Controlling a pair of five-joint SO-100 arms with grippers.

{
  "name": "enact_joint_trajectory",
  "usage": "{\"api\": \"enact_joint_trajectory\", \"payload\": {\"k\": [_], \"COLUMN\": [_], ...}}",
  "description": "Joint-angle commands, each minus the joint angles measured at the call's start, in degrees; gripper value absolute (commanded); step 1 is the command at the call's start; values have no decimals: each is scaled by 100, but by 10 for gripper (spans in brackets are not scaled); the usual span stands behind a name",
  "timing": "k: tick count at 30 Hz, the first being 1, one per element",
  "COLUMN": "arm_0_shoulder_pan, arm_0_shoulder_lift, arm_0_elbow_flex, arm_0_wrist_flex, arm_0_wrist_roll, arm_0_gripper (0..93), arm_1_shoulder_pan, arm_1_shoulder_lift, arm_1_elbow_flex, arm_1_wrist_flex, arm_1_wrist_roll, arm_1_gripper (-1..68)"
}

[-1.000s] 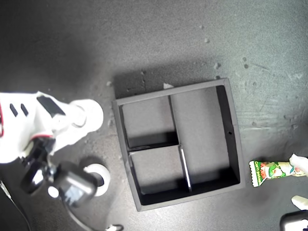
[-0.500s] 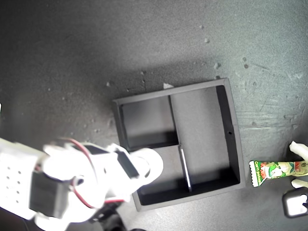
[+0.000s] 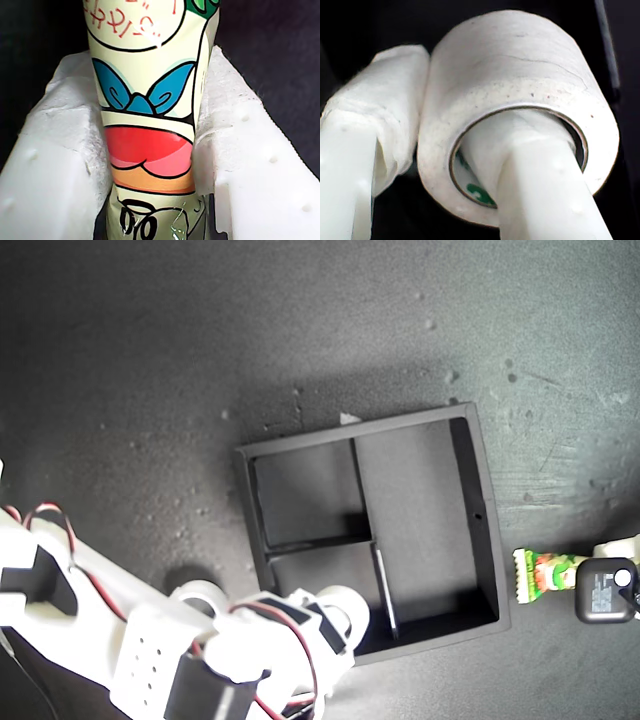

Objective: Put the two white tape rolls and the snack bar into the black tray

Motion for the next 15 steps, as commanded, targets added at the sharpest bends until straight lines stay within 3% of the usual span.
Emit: {"api": "enact_joint_trajectory", "payload": {"k": [1,7,15], "arm_0_shoulder_pan": [185,369,439], "arm_0_shoulder_lift": [53,-18,-158], "arm_0_elbow_flex": [-281,-281,-281], "arm_0_wrist_flex": [70,70,62], "arm_0_wrist_roll": [-79,-114,-158], "arm_0_gripper": [1,86,162], "arm_1_shoulder_pan": [817,2065,3067], "arm_1_shoulder_lift": [431,633,633], "arm_1_elbow_flex": [-879,-1688,-2443], "arm_1_wrist_flex": [1389,1512,1556], "arm_1_wrist_roll": [-2013,-3059,-3146], "arm_1_gripper": [-4,-5,-6]}}
